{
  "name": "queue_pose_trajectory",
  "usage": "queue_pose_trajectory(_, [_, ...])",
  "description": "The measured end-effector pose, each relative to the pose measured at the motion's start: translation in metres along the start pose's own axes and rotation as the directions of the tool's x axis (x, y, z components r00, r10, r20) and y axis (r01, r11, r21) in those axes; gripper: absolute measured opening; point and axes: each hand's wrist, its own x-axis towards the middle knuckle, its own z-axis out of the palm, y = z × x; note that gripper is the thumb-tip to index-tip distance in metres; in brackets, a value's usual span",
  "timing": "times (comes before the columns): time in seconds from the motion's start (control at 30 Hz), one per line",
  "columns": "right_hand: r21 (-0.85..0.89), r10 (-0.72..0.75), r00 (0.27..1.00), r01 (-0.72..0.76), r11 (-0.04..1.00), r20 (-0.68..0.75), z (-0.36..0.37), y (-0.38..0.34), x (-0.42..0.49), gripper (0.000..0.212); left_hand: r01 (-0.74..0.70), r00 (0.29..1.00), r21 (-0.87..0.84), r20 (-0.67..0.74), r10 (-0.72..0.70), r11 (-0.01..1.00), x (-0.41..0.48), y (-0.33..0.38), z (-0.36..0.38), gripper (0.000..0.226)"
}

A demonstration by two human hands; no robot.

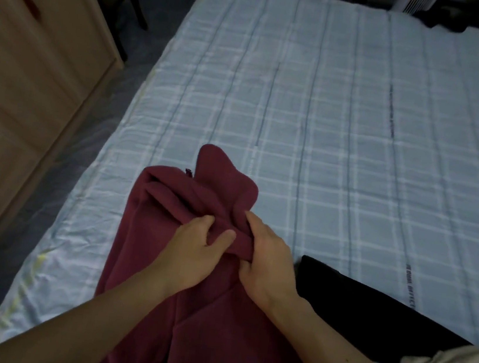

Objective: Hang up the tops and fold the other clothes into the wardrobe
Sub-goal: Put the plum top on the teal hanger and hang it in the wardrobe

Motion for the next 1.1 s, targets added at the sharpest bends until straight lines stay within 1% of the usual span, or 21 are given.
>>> queue_pose_trajectory(0.03, [0.000, -0.024, 0.999, 0.024, 1.000, -0.022, -0.008, -0.011, -0.002, 0.074, 0.046, 0.999, -0.114, 0.012, -0.045, 0.992, -0.004, 0.015, -0.005, 0.033])
queue_pose_trajectory(0.1, [0.012, -0.069, 0.995, 0.070, 0.997, -0.066, -0.025, -0.033, -0.005, 0.082, 0.076, 0.997, -0.245, -0.010, -0.081, 0.967, -0.009, 0.044, -0.016, 0.045])
queue_pose_trajectory(0.17, [0.025, -0.104, 0.988, 0.108, 0.994, -0.118, -0.046, -0.056, -0.006, 0.089, 0.042, 0.994, -0.320, -0.084, -0.072, 0.947, -0.012, 0.074, -0.028, 0.055])
queue_pose_trajectory(0.23, [0.035, -0.143, 0.972, 0.152, 0.988, -0.188, -0.068, -0.076, -0.008, 0.092, -0.003, 0.987, -0.379, -0.153, -0.059, 0.925, -0.014, 0.105, -0.041, 0.060])
queue_pose_trajectory(0.3, [0.035, -0.191, 0.948, 0.206, 0.978, -0.255, -0.091, -0.093, -0.011, 0.092, -0.045, 0.979, -0.446, -0.196, -0.048, 0.894, -0.018, 0.133, -0.054, 0.053])
queue_pose_trajectory(0.37, [0.030, -0.233, 0.922, 0.255, 0.967, -0.310, -0.112, -0.109, -0.017, 0.089, -0.088, 0.974, -0.514, -0.224, -0.035, 0.853, -0.026, 0.158, -0.066, 0.039])
queue_pose_trajectory(0.43, [0.023, -0.284, 0.890, 0.313, 0.950, -0.357, -0.131, -0.125, -0.024, 0.084, -0.131, 0.965, -0.553, -0.263, -0.022, 0.823, -0.037, 0.181, -0.079, 0.035])
queue_pose_trajectory(0.53, [-0.008, -0.356, 0.846, 0.384, 0.923, -0.397, -0.155, -0.149, -0.037, 0.083, -0.201, 0.945, -0.575, -0.326, 0.003, 0.793, -0.055, 0.212, -0.101, 0.045])
queue_pose_trajectory(0.6, [-0.038, -0.401, 0.830, 0.420, 0.907, -0.387, -0.170, -0.165, -0.049, 0.086, -0.233, 0.933, -0.576, -0.359, 0.013, 0.784, -0.068, 0.229, -0.115, 0.044])
queue_pose_trajectory(0.63, [-0.053, -0.427, 0.826, 0.440, 0.897, -0.367, -0.176, -0.174, -0.057, 0.086, -0.244, 0.928, -0.576, -0.373, 0.015, 0.780, -0.075, 0.236, -0.122, 0.040])
queue_pose_trajectory(0.7, [-0.055, -0.484, 0.818, 0.493, 0.868, -0.311, -0.188, -0.189, -0.074, 0.078, -0.269, 0.915, -0.571, -0.403, 0.020, 0.776, -0.090, 0.249, -0.135, 0.023])
queue_pose_trajectory(0.77, [-0.033, -0.539, 0.808, 0.548, 0.836, -0.240, -0.198, -0.200, -0.093, 0.073, -0.304, 0.904, -0.537, -0.423, 0.060, 0.787, -0.108, 0.258, -0.146, 0.009])
queue_pose_trajectory(0.83, [-0.047, -0.585, 0.790, 0.587, 0.808, -0.182, -0.210, -0.204, -0.112, 0.072, -0.341, 0.897, -0.466, -0.422, 0.133, 0.816, -0.126, 0.261, -0.156, 0.006])
queue_pose_trajectory(0.87, [-0.066, -0.607, 0.775, 0.606, 0.792, -0.176, -0.217, -0.205, -0.120, 0.068, -0.363, 0.892, -0.442, -0.419, 0.169, 0.820, -0.134, 0.262, -0.160, 0.006])
queue_pose_trajectory(0.93, [-0.094, -0.630, 0.751, 0.625, 0.775, -0.197, -0.236, -0.205, -0.134, 0.055, -0.414, 0.875, -0.425, -0.431, 0.222, 0.805, -0.149, 0.264, -0.169, 0.009])
queue_pose_trajectory(1.0, [-0.102, -0.624, 0.734, 0.622, 0.776, -0.268, -0.256, -0.204, -0.143, 0.039, -0.437, 0.863, -0.436, -0.451, 0.229, 0.787, -0.161, 0.268, -0.178, 0.009])
queue_pose_trajectory(1.03, [-0.092, -0.605, 0.731, 0.611, 0.786, -0.317, -0.265, -0.203, -0.147, 0.033, -0.442, 0.860, -0.448, -0.456, 0.227, 0.777, -0.166, 0.272, -0.183, 0.010])
queue_pose_trajectory(1.1, [-0.048, -0.529, 0.747, 0.560, 0.827, -0.402, -0.282, -0.203, -0.154, 0.028, -0.468, 0.856, -0.481, -0.454, 0.247, 0.742, -0.179, 0.284, -0.192, 0.012])
